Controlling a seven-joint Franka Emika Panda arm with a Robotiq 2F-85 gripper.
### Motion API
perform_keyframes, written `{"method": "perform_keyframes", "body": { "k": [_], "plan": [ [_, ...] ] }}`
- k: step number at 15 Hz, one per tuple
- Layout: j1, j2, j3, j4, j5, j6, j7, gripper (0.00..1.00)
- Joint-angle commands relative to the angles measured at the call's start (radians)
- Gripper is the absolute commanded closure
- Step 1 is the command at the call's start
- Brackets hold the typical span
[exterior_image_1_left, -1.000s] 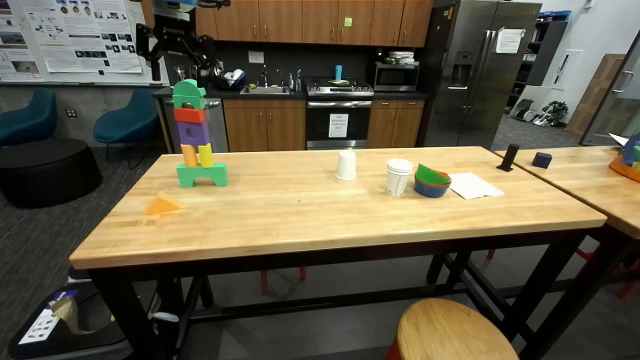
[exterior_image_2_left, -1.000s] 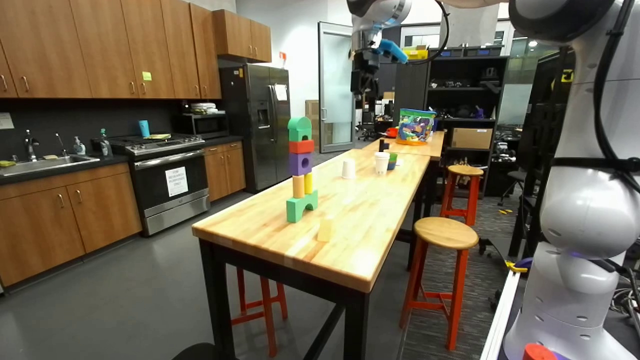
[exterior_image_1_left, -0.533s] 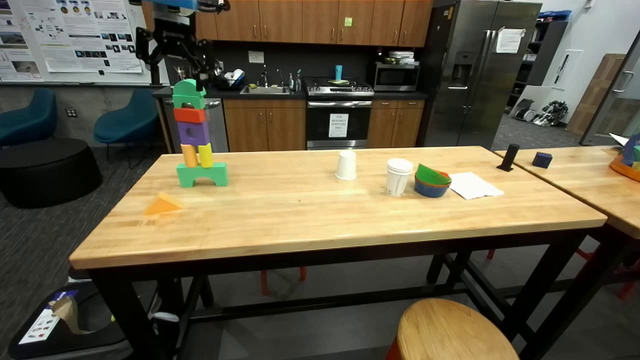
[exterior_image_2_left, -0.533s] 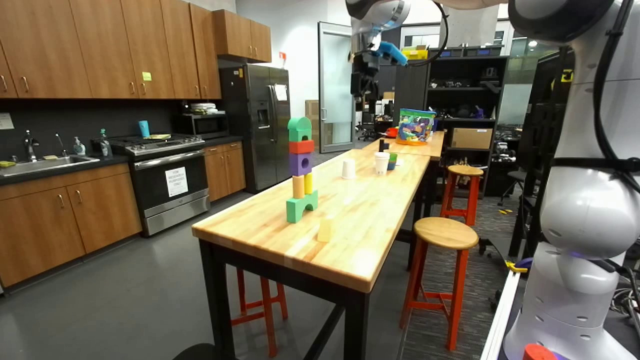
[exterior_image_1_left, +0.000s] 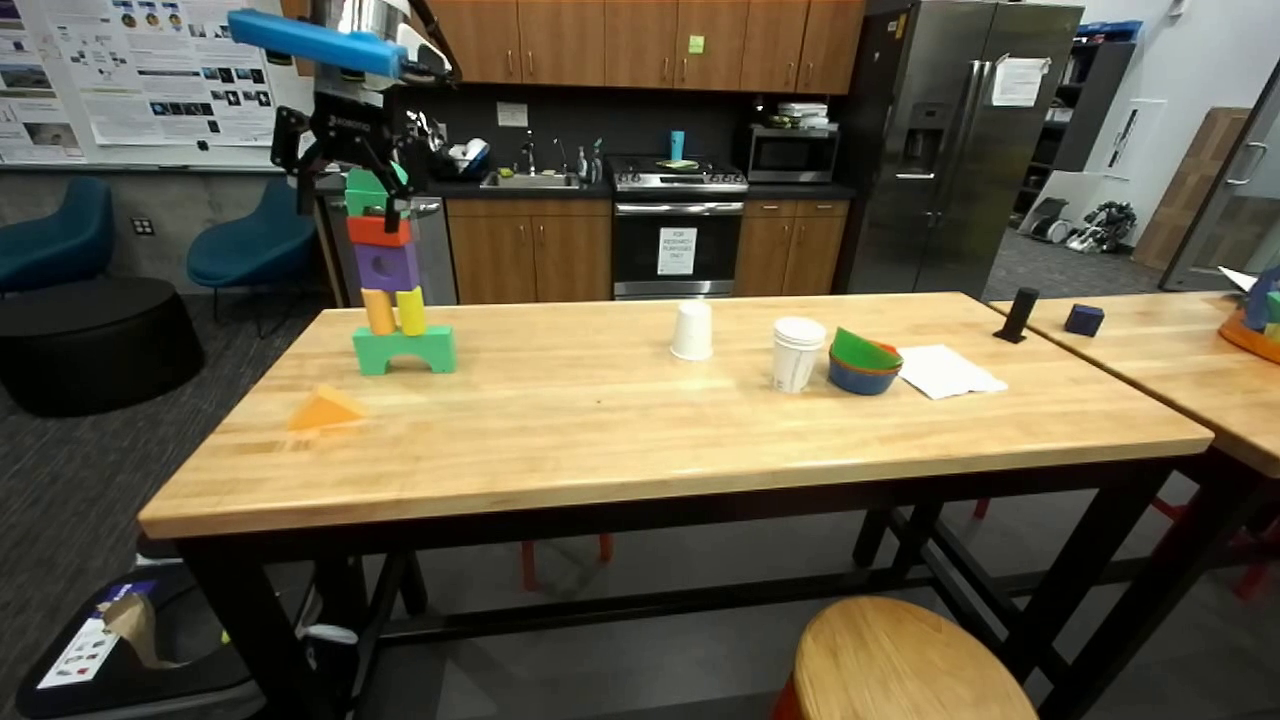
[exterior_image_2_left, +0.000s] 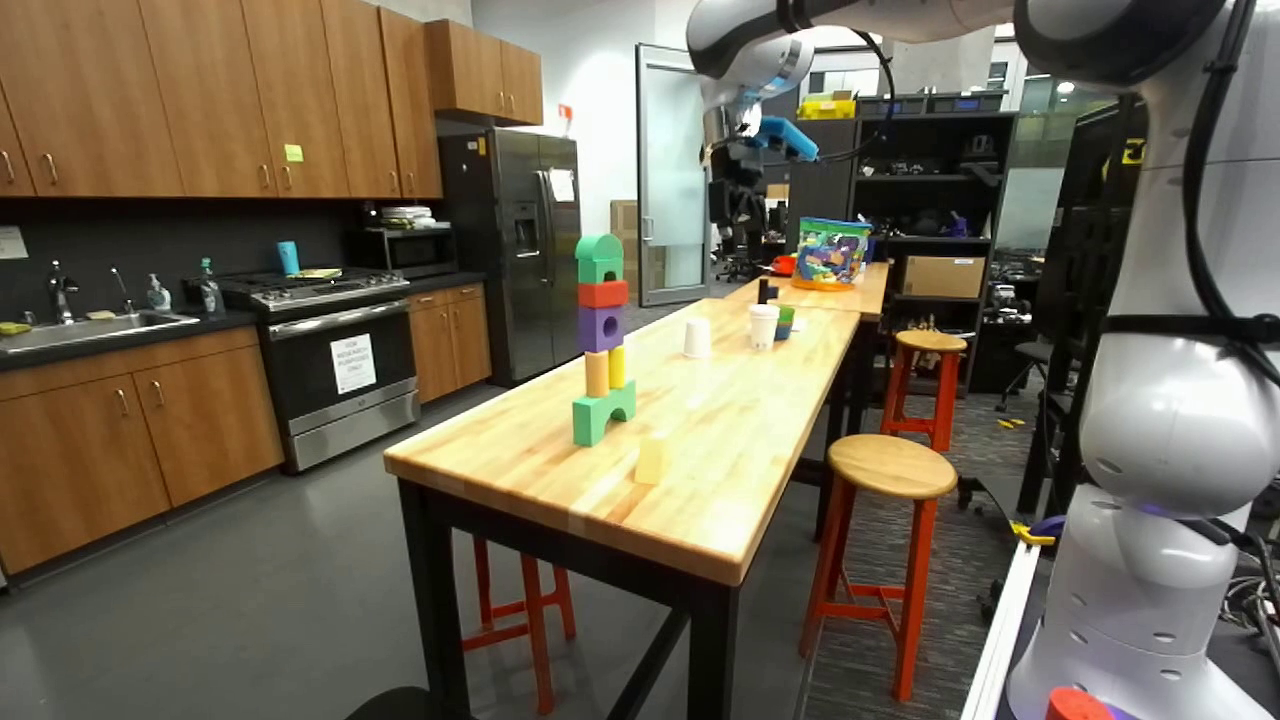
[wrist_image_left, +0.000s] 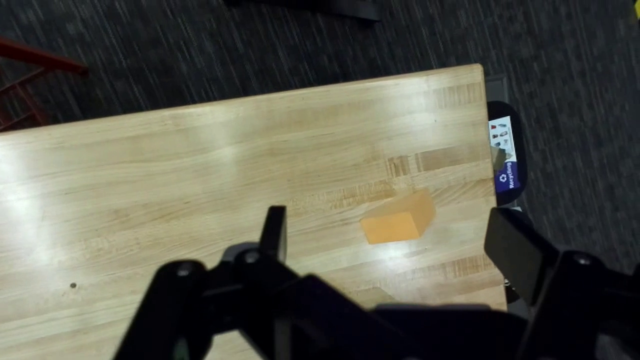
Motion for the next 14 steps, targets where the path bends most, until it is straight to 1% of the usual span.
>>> {"method": "perform_keyframes", "body": {
  "k": [1,7,8,9,14],
  "plan": [
    [-0.007,-0.019,-0.004,-0.029,0.016,-0.019,0.015,0.00],
    [-0.004,-0.026,-0.002,-0.052,0.004,-0.017,0.002,0.00],
    [-0.004,-0.026,-0.003,-0.052,0.007,-0.020,0.003,0.00],
    [-0.003,0.000,-0.002,-0.030,0.001,-0.011,0.000,0.00],
    [-0.003,0.000,-0.002,-0.033,0.001,-0.012,0.000,0.00]
  ]
}}
